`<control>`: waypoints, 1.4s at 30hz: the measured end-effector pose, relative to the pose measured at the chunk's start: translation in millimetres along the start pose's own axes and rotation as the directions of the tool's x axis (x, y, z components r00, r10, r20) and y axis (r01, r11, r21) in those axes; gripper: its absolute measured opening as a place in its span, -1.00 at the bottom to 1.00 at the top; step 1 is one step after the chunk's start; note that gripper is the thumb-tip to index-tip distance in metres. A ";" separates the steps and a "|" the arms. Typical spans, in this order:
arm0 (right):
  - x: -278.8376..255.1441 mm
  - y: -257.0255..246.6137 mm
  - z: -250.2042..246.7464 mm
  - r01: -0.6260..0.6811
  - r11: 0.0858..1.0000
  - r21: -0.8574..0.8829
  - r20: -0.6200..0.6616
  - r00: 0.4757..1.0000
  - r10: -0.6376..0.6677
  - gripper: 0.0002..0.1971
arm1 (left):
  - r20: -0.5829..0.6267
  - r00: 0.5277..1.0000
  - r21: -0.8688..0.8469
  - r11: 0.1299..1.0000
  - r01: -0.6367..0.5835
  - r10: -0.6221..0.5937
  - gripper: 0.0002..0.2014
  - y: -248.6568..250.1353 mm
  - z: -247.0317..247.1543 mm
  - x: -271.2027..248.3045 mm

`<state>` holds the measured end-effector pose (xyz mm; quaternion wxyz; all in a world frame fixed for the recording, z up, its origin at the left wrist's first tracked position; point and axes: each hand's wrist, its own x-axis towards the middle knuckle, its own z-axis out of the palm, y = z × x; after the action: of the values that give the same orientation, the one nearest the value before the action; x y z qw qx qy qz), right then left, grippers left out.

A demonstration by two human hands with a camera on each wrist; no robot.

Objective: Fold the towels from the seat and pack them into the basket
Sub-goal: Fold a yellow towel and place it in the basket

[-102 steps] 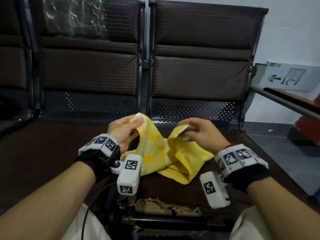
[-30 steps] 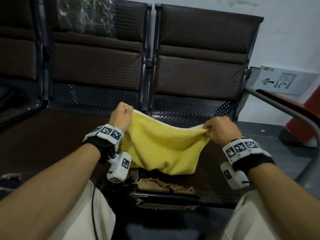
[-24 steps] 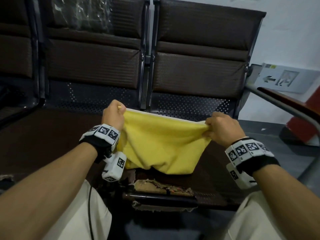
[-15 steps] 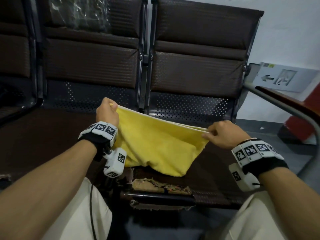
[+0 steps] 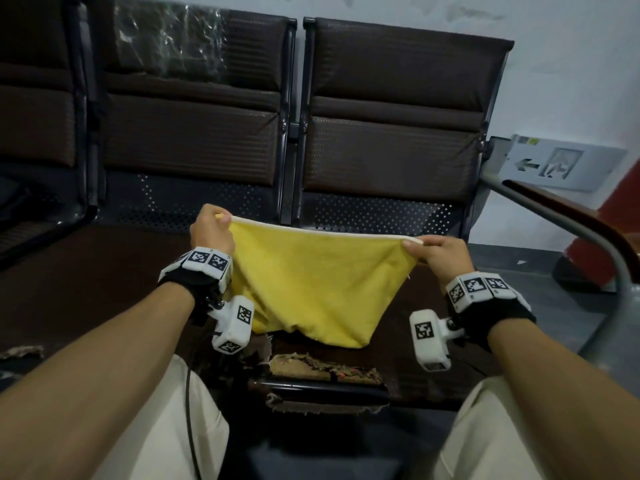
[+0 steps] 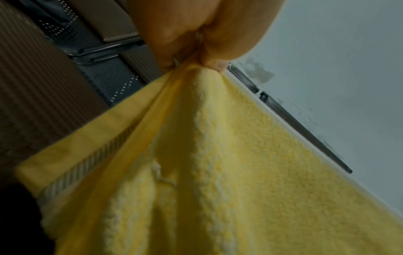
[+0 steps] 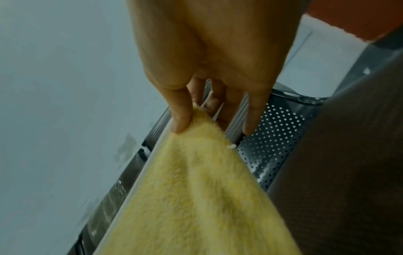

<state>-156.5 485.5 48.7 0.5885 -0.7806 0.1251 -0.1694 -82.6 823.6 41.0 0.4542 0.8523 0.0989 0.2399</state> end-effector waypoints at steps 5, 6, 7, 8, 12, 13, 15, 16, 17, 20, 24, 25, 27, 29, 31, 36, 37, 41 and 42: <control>-0.4 -21.5 5.0 0.018 0.942 0.335 0.002 1.000 -0.020 -0.81 | 0.069 0.996 0.022 0.998 -0.060 0.059 -0.82 2.2 -6.3 -3.7; -0.1 -27.4 6.1 0.048 0.944 0.327 -0.039 0.999 -0.037 -0.81 | 0.091 0.994 0.027 0.998 -0.063 0.060 -0.81 4.3 -7.0 -5.4; -0.3 -32.7 6.2 0.085 0.956 0.281 -0.094 0.994 -0.061 -0.81 | 0.111 0.992 0.019 0.998 -0.061 0.058 -0.81 7.9 -7.5 -7.9; -1.8 -37.3 5.4 0.120 0.968 0.220 -0.148 0.985 -0.089 -0.83 | 0.130 0.990 0.001 0.998 -0.056 0.055 -0.80 12.8 -7.6 -11.5; -8.7 -52.9 0.7 0.196 0.980 0.036 -0.272 0.945 -0.179 -0.91 | 0.240 0.969 -0.096 0.995 -0.026 0.048 -0.80 39.4 -9.3 -28.2; -10.3 -57.5 -1.6 0.186 0.982 -0.010 -0.288 0.940 -0.181 -0.91 | 0.279 0.959 -0.137 0.990 -0.017 0.055 -0.80 47.4 -11.2 -32.2; -13.9 -69.0 -9.0 0.141 0.985 -0.096 -0.309 0.937 -0.164 -0.82 | 0.360 0.930 -0.235 0.972 0.019 0.069 -0.80 66.3 -18.3 -39.2; -15.1 -75.7 -13.9 0.118 0.986 -0.122 -0.303 0.941 -0.150 -0.76 | 0.395 0.916 -0.272 0.961 0.041 0.073 -0.79 76.7 -23.2 -41.2; -15.7 -83.5 -18.7 0.109 0.986 -0.125 -0.285 0.948 -0.141 -0.73 | 0.419 0.905 -0.307 0.950 0.064 0.074 -0.77 87.9 -28.9 -41.5; -18.6 -108.6 -32.5 0.142 0.986 -0.092 -0.252 0.954 -0.161 -0.77 | 0.435 0.897 -0.457 0.877 0.146 0.077 -0.74 118.5 -47.8 -36.8; -10.7 -136.8 -49.2 0.214 0.969 -0.121 -0.320 0.916 -0.242 -0.74 | 0.352 0.931 -0.615 0.773 0.154 0.095 -0.84 148.0 -66.7 -19.8; -6.8 -138.1 -51.1 0.210 0.966 -0.150 -0.342 0.906 -0.250 -0.74 | 0.298 0.950 -0.599 0.793 0.111 0.092 -0.85 148.1 -68.1 -13.5; 0.2 -131.0 -53.8 0.156 0.959 -0.238 -0.388 0.889 -0.241 -0.70 | 0.169 0.981 -0.479 0.878 -0.008 0.101 -0.87 138.4 -66.6 -1.4; 7.0 -110.9 -52.1 0.109 0.946 -0.306 -0.396 0.889 -0.231 -0.67 | 0.097 0.991 -0.369 0.928 -0.047 0.089 -0.86 117.7 -56.8 4.0; 14.2 -86.1 -44.6 0.085 0.937 -0.339 -0.381 0.898 -0.219 -0.73 | 0.115 0.993 -0.348 0.937 0.033 0.008 -0.91 95.2 -39.9 5.2; 33.7 -38.5 -20.4 -0.052 0.955 -0.292 -0.340 0.939 -0.053 -0.78 | 0.178 0.982 -0.260 0.959 0.111 -0.066 -0.84 56.4 4.2 3.3; 35.7 -30.6 -16.8 -0.086 0.956 -0.282 -0.339 0.941 -0.015 -0.80 | 0.188 0.980 -0.224 0.969 0.102 -0.060 -0.83 49.8 10.7 -0.2; 38.4 9.2 -0.5 -0.189 0.941 -0.280 -0.266 0.957 0.113 -0.87 | 0.271 0.961 -0.152 0.984 0.096 -0.052 -0.83 25.5 39.8 -6.9; 40.3 15.4 2.3 -0.179 0.933 -0.311 -0.223 0.968 0.112 -0.86 | 0.283 0.958 -0.147 0.986 0.081 -0.037 -0.86 22.9 45.8 -5.6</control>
<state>-118.7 467.4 38.1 0.4452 -0.8351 0.2682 -0.1801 -65.7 775.2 36.4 0.5365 0.8357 0.0400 0.1106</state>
